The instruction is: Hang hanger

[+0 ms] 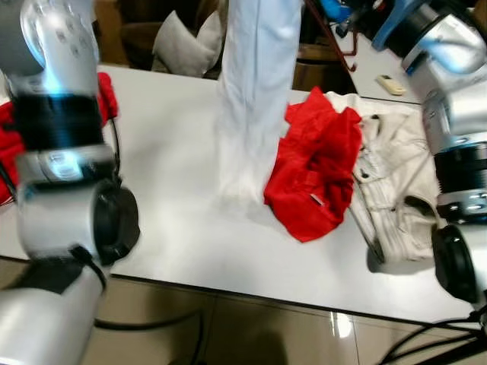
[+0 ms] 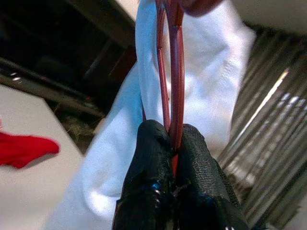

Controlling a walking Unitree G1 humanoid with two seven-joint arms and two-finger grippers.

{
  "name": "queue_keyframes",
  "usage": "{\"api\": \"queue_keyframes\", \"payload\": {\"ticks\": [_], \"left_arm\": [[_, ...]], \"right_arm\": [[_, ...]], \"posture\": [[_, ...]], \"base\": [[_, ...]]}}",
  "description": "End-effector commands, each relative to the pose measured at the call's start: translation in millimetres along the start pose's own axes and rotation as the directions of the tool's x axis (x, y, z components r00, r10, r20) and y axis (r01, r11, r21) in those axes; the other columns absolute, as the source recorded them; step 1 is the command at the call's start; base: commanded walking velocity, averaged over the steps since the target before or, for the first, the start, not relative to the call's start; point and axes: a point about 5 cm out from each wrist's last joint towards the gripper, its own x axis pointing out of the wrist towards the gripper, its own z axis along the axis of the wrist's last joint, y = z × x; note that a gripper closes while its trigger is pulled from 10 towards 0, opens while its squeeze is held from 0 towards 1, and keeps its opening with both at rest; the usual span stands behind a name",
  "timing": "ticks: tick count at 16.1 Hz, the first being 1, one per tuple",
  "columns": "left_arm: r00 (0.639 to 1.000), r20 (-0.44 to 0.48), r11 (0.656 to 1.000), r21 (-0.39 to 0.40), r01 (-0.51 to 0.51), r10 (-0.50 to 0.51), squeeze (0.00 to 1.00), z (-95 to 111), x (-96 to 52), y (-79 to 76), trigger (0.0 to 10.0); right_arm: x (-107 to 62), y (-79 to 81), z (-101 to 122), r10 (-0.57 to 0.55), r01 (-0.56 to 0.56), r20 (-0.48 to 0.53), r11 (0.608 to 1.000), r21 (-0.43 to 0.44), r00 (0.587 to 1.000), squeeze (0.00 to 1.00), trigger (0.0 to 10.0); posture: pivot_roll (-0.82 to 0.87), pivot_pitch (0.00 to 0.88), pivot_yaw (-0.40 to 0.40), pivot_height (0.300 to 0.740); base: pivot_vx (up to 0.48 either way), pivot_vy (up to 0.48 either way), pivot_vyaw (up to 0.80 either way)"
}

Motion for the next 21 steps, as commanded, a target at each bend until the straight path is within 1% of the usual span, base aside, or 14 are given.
{"api": "queue_keyframes", "payload": {"ticks": [1,3,4,6,8,9,10,11,13,14,15,17,18,21], "left_arm": [[0.999,-0.017,0.999,0.001,0.036,-0.036,0.00,-5,1.4,-9.8,10.0],[0.988,-0.138,0.997,-0.010,0.073,-0.074,0.00,-41,-13.3,-23.9,10.0],[0.964,-0.250,0.996,0.002,0.087,-0.084,0.00,-66,-25.8,-30.0,10.0],[0.892,-0.444,0.992,0.045,0.117,-0.085,0.00,-107,-52.8,-37.5,10.0],[0.815,-0.576,0.987,0.091,0.134,-0.058,0.00,-137,-75.6,-36.1,10.0],[0.798,-0.602,0.986,0.115,0.123,-0.030,0.00,-144,-81.0,-32.0,10.0],[0.792,-0.611,0.986,0.120,0.114,-0.017,0.00,-147,-82.8,-29.2,10.0],[0.781,-0.624,0.983,0.156,0.096,0.023,0.00,-152,-84.8,-21.4,10.0],[0.765,-0.641,0.983,0.175,0.057,0.070,0.00,-160,-86.1,-11.5,10.0],[0.748,-0.658,0.983,0.176,0.041,0.087,0.00,-168,-87.3,-4.6,10.0],[0.724,-0.684,0.986,0.163,0.032,0.090,0.00,-177,-92.7,-0.5,10.0],[0.651,-0.757,0.996,0.084,0.012,0.056,0.00,-199,-118.7,2.6,10.0],[0.605,-0.795,0.997,0.076,0.012,0.053,0.00,-209,-137.0,4.0,10.0],[0.518,-0.854,0.999,0.050,-0.005,0.045,0.00,-228,-177.0,3.6,10.0]], "right_arm": [[-3.1,4.8,-10,0.014,-0.014,-0.009,1.000,-0.019,1.000,0.00,10.0],[-14.4,17.3,-29,0.056,-0.057,-0.040,0.998,-0.013,0.998,0.00,10.0],[-23.4,22.7,-39,0.092,-0.092,-0.067,0.996,0.004,0.994,0.00,10.0],[-46.2,41.9,-53,0.236,-0.234,-0.114,0.972,0.034,0.965,0.00,10.0],[-79.8,65.6,-61,0.410,-0.400,-0.174,0.912,0.088,0.895,0.00,10.0],[-93.7,72.2,-62,0.457,-0.444,-0.193,0.889,0.111,0.868,0.00,10.0],[-101.2,74.5,-62,0.479,-0.463,-0.208,0.878,0.122,0.853,0.00,10.0],[-117.1,78.7,-61,0.523,-0.503,-0.236,0.852,0.145,0.819,0.00,10.0],[-137.6,83.0,-55,0.575,-0.549,-0.273,0.818,0.173,0.771,0.00,10.0],[-151.1,82.6,-48,0.601,-0.569,-0.298,0.799,0.194,0.742,0.00,10.0],[-157.7,77.9,-41,0.604,-0.573,-0.311,0.796,0.195,0.733,0.00,10.0],[-164.3,60.6,-28,0.569,-0.543,-0.329,0.821,0.175,0.754,0.00,10.0],[-166.6,51.3,-20,0.548,-0.525,-0.323,0.835,0.165,0.771,0.00,10.0],[-171.9,29.4,1,0.486,-0.456,-0.281,0.874,0.168,0.828,0.00,10.0]], "posture": [[-0.09,0.000,-0.025,0.740],[-0.09,0.000,-0.010,0.740],[-0.10,0.000,-0.001,0.740],[-0.10,0.000,0.003,0.740],[-0.09,0.000,0.005,0.740],[-0.10,0.000,0.007,0.740],[-0.10,0.000,0.015,0.740],[-0.11,0.000,0.025,0.740],[-0.11,0.000,0.040,0.740],[-0.11,0.000,0.048,0.740],[-0.12,0.000,0.056,0.740],[-0.12,0.000,0.068,0.740],[-0.12,0.000,0.068,0.740],[-0.13,0.000,0.068,0.740]], "base": [[0.000,0.000,0.00],[0.000,0.000,0.00],[0.000,0.000,0.00],[0.000,0.000,0.00],[0.000,0.000,0.00],[0.000,0.000,0.00],[0.000,0.000,0.00],[0.000,0.000,0.00],[0.000,0.000,0.00],[0.000,0.000,0.00],[0.000,0.000,0.00],[0.000,0.000,0.00],[0.000,0.000,0.00],[0.000,0.000,0.00]]}}
